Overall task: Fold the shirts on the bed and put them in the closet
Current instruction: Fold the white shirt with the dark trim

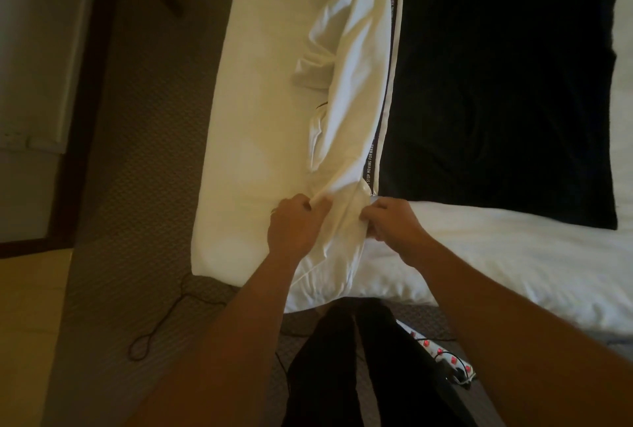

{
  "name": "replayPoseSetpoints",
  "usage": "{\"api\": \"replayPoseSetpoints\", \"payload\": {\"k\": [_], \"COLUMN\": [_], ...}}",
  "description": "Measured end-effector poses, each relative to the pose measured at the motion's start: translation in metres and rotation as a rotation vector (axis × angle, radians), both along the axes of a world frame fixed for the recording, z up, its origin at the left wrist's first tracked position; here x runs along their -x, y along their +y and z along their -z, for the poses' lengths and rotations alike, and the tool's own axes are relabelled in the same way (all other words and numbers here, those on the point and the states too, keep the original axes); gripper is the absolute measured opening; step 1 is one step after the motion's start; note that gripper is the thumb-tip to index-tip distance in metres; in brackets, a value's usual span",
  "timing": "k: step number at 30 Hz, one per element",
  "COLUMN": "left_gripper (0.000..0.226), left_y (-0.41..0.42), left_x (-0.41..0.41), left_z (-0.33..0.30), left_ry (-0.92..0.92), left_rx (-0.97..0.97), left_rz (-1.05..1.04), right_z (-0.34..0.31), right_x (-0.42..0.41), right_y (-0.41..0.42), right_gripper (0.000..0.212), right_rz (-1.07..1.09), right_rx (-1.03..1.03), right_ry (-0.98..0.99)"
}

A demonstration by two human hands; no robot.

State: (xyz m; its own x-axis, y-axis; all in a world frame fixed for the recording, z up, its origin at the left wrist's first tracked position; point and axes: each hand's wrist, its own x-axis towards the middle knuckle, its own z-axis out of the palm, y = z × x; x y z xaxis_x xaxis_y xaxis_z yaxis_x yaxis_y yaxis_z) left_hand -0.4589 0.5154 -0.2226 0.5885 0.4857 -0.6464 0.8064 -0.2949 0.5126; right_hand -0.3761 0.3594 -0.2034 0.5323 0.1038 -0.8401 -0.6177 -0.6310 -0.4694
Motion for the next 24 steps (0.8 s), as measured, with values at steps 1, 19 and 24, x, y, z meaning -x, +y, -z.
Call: {"api": "replayPoseSetpoints", "payload": {"k": [1,19,24], "left_gripper": [0.038,0.029,0.039], "left_y": [0.0,0.018,0.021], "left_x": [-0.003,0.034,0.057], "left_z": [0.001,-0.028,-0.036], "left_ry": [-0.006,-0.088,-0.153], "left_rx": [0.034,0.722,0.903], "left_rz": [-0.003,-0.641,-0.75], "right_z": [-0.002,-0.003,-0.005], "right_x": [0.001,0.024,0.039], "right_y": [-0.001,-0.039,-0.045], "right_gripper": [0.019,0.03,0.036], "right_rz": [0.032,0.259,0.205], "right_rx": [-0.031,-0.297,-0.336], "right_ry": [0.008,0.289,0.328]}}
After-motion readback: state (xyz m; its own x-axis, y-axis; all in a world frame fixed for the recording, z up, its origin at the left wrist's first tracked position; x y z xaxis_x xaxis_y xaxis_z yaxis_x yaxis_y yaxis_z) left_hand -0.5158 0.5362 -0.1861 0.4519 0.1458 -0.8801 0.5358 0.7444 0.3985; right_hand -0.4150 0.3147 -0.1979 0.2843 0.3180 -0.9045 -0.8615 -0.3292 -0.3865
